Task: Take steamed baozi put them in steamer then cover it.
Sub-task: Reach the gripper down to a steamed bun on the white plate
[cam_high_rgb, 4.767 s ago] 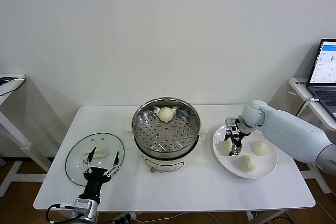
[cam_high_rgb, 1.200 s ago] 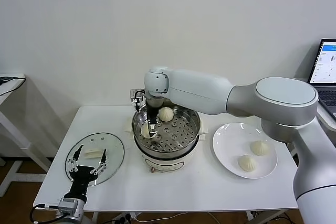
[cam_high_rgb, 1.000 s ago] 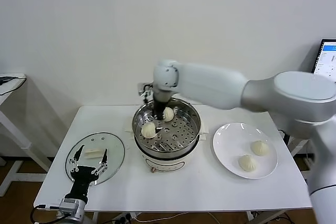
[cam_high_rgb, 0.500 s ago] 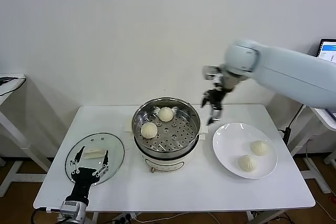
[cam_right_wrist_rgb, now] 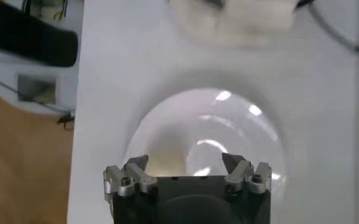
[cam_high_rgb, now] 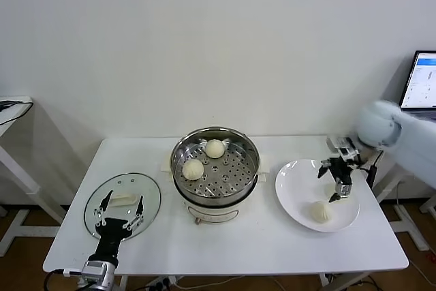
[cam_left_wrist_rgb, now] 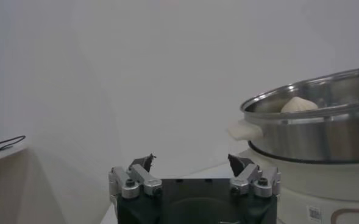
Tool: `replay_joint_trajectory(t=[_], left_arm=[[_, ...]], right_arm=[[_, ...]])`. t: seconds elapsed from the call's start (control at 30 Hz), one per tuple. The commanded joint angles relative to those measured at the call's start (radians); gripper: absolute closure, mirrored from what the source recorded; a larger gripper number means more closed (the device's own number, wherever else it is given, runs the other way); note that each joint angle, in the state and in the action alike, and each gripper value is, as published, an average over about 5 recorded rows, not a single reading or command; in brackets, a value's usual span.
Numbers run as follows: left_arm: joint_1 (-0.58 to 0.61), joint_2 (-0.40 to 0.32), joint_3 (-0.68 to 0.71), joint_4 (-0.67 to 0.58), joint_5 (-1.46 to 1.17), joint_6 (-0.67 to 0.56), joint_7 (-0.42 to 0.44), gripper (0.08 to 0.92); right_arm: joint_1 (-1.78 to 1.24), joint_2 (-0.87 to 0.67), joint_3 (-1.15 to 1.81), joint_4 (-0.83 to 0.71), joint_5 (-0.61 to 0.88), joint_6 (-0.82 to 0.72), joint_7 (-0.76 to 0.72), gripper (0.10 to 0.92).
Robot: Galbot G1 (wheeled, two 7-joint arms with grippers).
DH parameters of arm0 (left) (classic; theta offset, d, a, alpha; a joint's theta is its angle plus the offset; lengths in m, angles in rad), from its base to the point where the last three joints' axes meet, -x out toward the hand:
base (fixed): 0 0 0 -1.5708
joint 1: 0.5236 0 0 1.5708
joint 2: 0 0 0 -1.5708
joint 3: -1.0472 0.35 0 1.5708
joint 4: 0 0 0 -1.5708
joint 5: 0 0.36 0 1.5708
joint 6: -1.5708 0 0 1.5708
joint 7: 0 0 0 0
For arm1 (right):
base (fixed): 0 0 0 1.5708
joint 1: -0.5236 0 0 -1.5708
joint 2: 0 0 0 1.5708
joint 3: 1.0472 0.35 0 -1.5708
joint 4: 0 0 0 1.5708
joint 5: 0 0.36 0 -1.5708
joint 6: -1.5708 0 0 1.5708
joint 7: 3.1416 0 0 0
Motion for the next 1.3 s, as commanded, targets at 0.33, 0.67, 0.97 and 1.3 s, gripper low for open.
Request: replay_joint_trajectory(t=[0.33,0.67,0.97,1.3], left_arm=[[-0.005,-0.006,-0.003,0.017,0.003,-0.002,-0.001,0.177],[-0.011,-0.008,-0.002,0.030,0.006,0.001,-0.008,0.177],[-0.012,-0.007,-0.003,0.033,0.006,0.001,-0.007,0.177],[-0.014,-0.008,0.002,0.033,0.006,0.003,-0.009,0.177]], right_arm=[[-0.313,0.073,0.243,-0.117,-0.162,0.034,0.087,0.203],[-0.339,0.098,0.256,-0.129,-0.173,0.027,0.086,0.203],[-0.351,0.110,0.268,-0.138,-0.189,0.028,0.085,0.203],[-0.352,0.117,0.277,-0.142,-0.195,0.031,0.084,0.271]])
